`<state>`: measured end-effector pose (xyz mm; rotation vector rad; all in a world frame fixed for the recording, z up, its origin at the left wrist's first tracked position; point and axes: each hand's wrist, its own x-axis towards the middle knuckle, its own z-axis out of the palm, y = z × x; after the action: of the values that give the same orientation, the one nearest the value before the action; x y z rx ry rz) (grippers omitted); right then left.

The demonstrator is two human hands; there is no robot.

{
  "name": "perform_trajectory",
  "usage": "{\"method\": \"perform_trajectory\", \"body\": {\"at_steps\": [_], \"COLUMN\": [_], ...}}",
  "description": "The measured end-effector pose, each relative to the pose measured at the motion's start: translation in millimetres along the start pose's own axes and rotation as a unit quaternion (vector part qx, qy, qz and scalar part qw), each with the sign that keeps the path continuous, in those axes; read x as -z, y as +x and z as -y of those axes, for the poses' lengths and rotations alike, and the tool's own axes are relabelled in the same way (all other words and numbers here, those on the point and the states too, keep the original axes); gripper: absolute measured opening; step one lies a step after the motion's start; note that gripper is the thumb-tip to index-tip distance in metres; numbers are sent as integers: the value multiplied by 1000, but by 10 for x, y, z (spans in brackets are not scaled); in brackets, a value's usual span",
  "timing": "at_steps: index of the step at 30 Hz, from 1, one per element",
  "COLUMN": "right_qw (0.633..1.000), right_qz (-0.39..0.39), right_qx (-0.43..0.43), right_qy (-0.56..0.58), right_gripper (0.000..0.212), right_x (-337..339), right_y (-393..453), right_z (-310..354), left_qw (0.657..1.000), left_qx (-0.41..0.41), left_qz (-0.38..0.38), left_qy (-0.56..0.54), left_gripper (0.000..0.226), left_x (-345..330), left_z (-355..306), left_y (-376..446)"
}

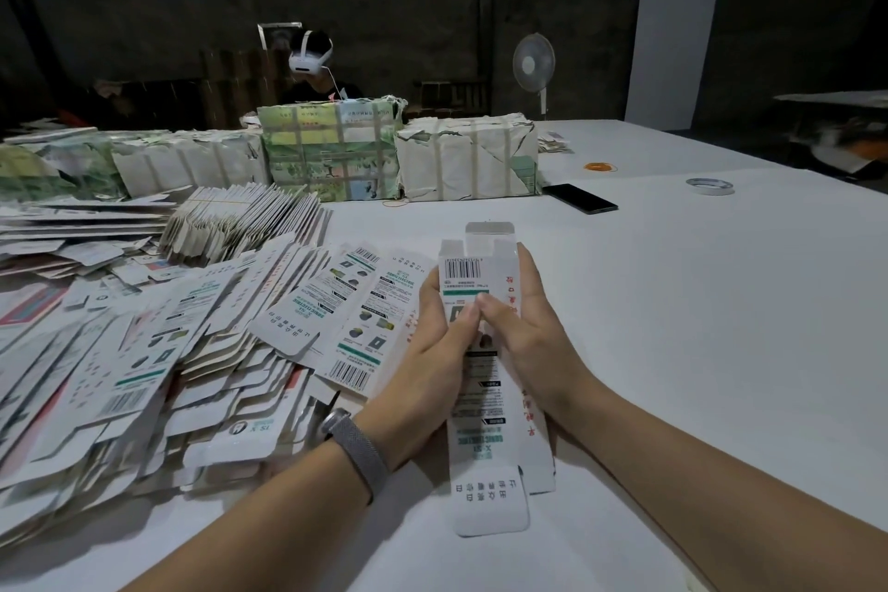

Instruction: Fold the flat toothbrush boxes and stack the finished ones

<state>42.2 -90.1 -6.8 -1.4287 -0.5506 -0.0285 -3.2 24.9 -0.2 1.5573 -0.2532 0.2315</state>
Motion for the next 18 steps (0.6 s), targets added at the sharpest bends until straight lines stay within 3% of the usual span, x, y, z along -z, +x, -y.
{"method": "perform_trajectory", "body": {"at_steps": [5, 8, 14, 18], "right_qw": [999, 999, 998, 1000], "right_qz": [43, 51, 53, 15], "right_qx": [-2, -1, 6, 25], "right_qy": [-1, -10, -19, -8], "right_gripper": [68, 59, 62, 60], "right_x": [61, 83, 87, 67], "right_y": [-12, -19, 1, -11], "right_z": [41, 44, 28, -16], "left_qw": [995, 996, 995, 999], "left_qx": [-9, -19, -47, -21], "left_qz": [46, 39, 44, 15], "left_qy": [87, 77, 70, 23], "left_gripper": [79, 72, 70, 60], "left_x": [37, 21, -41, -57], "left_z": [45, 33, 34, 21], "left_y": [-1, -6, -18, -3]}}
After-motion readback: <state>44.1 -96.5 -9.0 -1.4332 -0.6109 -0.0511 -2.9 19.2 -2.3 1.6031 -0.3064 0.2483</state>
